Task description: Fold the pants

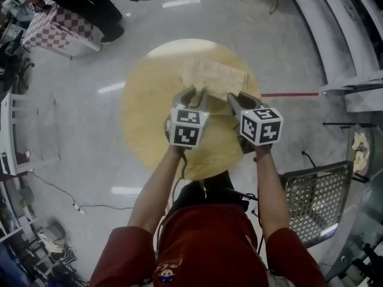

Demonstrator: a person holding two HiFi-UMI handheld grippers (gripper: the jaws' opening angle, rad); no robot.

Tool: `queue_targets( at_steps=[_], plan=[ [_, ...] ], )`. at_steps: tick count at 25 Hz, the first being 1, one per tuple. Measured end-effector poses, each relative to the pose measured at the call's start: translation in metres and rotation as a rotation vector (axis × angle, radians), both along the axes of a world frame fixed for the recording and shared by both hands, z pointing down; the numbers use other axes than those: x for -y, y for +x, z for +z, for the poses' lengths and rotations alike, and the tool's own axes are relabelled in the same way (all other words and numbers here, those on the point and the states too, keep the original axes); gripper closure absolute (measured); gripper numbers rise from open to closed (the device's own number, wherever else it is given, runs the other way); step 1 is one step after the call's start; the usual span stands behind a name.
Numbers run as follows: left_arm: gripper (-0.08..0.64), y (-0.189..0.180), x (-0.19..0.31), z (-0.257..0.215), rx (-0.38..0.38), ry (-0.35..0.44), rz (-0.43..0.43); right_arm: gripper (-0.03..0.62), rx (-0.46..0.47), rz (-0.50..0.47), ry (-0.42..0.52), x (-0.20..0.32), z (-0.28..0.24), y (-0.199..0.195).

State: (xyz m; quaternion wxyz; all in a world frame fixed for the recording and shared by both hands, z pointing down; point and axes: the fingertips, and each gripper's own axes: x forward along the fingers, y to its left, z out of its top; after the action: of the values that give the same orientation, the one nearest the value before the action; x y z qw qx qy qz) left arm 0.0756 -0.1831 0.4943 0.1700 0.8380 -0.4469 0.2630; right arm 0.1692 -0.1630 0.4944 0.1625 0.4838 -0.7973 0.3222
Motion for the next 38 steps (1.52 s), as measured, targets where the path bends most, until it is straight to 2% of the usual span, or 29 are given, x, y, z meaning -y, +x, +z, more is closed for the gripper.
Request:
queue_targets(
  at_steps=[13,25,38],
  plan=[
    [0.46,0.012,0.049,0.041,0.035,-0.094,-0.041,0.528,0.048,-0.008,-0.106,0.052,0.047,0.013],
    [0.459,0.011,0.062,0.076,0.061,-0.152,-0.07,0.526,0.041,-0.033,-0.172,0.071,0.083,0.013],
    [0.422,0.009,0.071,0.058,0.033,-0.112,-0.092,0.5,0.109,0.014,-0.151,0.077,0.07,0.02]
  ],
)
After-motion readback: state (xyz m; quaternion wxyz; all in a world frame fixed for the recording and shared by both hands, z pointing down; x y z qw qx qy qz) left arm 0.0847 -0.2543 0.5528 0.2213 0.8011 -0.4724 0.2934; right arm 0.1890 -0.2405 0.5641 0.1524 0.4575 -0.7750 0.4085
